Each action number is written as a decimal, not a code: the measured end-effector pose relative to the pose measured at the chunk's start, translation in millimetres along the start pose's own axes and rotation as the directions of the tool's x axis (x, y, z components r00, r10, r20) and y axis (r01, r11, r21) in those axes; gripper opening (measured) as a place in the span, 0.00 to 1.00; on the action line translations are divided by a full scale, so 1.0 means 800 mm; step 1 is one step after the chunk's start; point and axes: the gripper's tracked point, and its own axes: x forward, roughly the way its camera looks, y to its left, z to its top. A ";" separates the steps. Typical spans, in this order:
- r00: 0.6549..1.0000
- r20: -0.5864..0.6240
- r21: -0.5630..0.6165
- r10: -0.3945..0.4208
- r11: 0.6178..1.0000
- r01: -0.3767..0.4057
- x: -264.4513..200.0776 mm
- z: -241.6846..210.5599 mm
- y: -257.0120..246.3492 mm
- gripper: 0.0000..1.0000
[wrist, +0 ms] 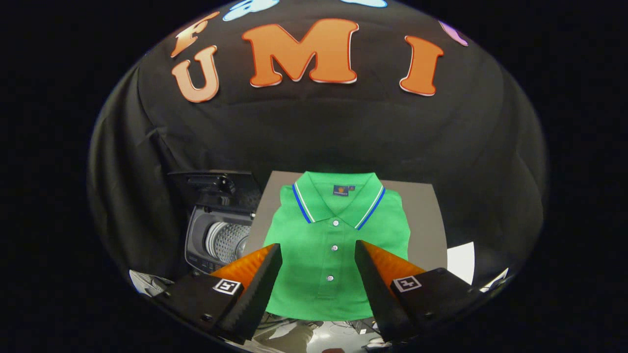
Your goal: Put the clothes into the washing machine and then close the washing machine lid.
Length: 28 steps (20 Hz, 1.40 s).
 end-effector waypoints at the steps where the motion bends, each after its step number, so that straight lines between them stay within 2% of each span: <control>1: 0.999 -0.036 0.011 -0.003 1.000 0.003 0.008 -0.007 -0.002 0.97; 5: 0.986 -0.165 0.048 -0.034 0.998 0.042 0.044 -0.025 -0.025 0.98; 9: 0.966 -0.257 0.048 -0.012 0.999 0.025 0.064 -0.041 -0.022 0.99; 12: 0.945 -0.326 0.054 -0.033 0.997 0.054 0.081 -0.055 -0.035 0.99; 14: 0.928 -0.374 0.070 0.001 0.997 0.027 0.089 -0.062 -0.031 1.00; 23: 0.897 -0.442 0.040 0.016 0.999 0.002 0.092 -0.061 -0.031 0.99; 25: 0.898 -0.439 0.033 0.029 0.999 -0.016 0.091 -0.061 -0.027 0.95; 28: 0.899 -0.434 0.046 0.066 0.998 -0.050 0.093 -0.060 -0.019 0.57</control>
